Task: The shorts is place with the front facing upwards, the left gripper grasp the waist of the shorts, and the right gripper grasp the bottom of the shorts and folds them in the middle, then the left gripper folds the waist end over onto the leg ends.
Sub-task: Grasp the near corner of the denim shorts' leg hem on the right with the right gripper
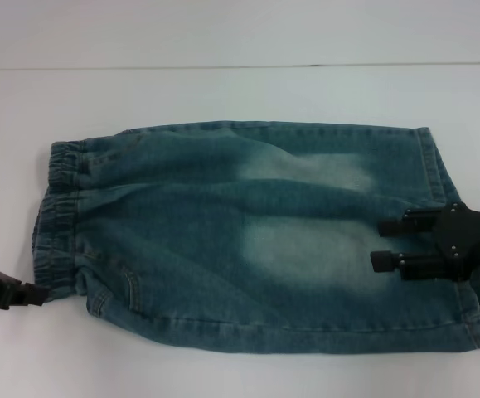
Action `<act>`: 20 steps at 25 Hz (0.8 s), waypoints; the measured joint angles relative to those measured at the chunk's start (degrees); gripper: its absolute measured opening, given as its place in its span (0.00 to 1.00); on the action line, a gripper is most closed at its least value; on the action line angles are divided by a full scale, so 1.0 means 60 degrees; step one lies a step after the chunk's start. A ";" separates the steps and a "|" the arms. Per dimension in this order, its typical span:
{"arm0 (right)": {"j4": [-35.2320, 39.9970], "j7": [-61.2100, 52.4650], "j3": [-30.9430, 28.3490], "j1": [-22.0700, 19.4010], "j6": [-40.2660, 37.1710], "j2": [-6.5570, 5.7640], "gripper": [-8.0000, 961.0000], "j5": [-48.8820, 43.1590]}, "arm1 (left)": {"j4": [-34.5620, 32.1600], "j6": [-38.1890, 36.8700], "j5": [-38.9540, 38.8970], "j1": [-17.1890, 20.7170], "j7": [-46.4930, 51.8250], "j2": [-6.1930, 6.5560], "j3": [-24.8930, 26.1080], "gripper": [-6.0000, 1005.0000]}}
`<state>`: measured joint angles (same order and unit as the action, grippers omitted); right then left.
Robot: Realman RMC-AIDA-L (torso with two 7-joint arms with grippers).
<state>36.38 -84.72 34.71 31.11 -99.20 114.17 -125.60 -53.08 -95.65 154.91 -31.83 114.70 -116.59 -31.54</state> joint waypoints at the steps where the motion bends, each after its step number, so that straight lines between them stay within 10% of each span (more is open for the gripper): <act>1: 0.0000 0.0000 0.0000 0.0000 0.0009 0.0000 0.75 0.0000 | 0.0000 0.0004 -0.0005 -0.0009 0.0000 0.0000 0.0008 0.13; 11: 0.0070 -0.0442 -0.0171 0.0036 -0.0193 -0.0066 0.75 0.0208 | -0.0016 -0.0138 -0.0213 -0.0081 0.0000 -0.0004 0.0048 0.04; 20: 0.1016 -0.3234 -0.0089 0.0516 -0.1476 -0.0998 0.75 0.0165 | -0.0065 -0.0468 -0.0488 -0.0219 0.0059 0.0072 0.0044 0.04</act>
<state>42.48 -104.12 34.18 34.21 -108.06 108.18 -124.61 -53.47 -98.46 151.98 -33.14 115.05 -116.16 -31.27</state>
